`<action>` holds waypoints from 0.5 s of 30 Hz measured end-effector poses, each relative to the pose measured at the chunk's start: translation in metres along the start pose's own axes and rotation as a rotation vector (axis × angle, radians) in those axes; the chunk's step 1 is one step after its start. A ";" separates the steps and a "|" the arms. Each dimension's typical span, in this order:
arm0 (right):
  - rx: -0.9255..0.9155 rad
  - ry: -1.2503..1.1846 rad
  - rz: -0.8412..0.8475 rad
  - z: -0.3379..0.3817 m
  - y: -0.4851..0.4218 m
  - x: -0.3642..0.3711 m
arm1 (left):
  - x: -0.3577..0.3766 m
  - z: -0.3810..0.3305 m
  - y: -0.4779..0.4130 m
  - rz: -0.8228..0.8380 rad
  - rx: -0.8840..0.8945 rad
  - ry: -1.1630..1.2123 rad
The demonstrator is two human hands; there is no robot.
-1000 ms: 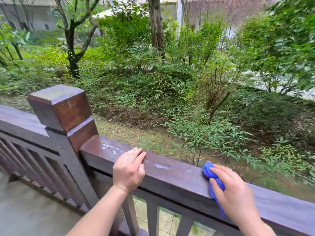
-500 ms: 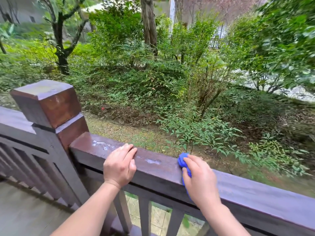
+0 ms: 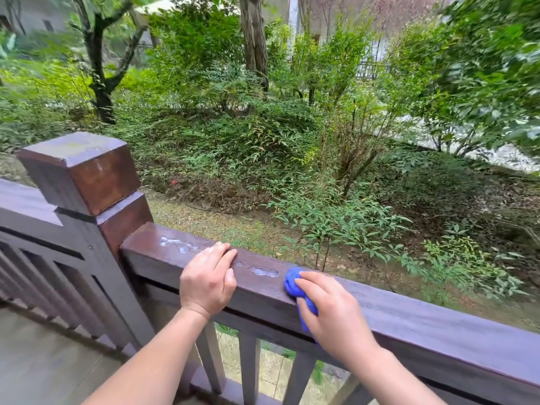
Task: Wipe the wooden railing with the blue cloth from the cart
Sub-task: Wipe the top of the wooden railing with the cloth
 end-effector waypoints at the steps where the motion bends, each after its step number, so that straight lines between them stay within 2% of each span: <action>1: 0.017 0.009 0.005 -0.008 0.002 -0.005 | 0.000 0.000 0.000 0.007 0.000 -0.005; 5: 0.279 0.041 -0.048 -0.016 -0.021 -0.005 | -0.003 -0.003 -0.002 0.020 0.007 -0.016; 10: 0.100 0.022 -0.007 0.027 -0.037 0.027 | -0.010 -0.007 -0.003 0.031 0.034 -0.019; 13: 0.208 0.021 -0.030 0.017 -0.049 0.027 | -0.017 -0.011 -0.007 0.068 0.127 -0.063; 15: 0.220 0.044 -0.035 0.018 -0.054 0.030 | -0.031 -0.005 -0.014 0.047 0.174 -0.073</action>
Point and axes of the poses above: each hand's wrist, its own y-axis away from the middle knuckle, its own x-axis out of the palm, z = x × y, the point moved 3 cm from there along -y, towards the middle knuckle, and after that the axes turned 5 degrees about -x, right-handed, at the moved point
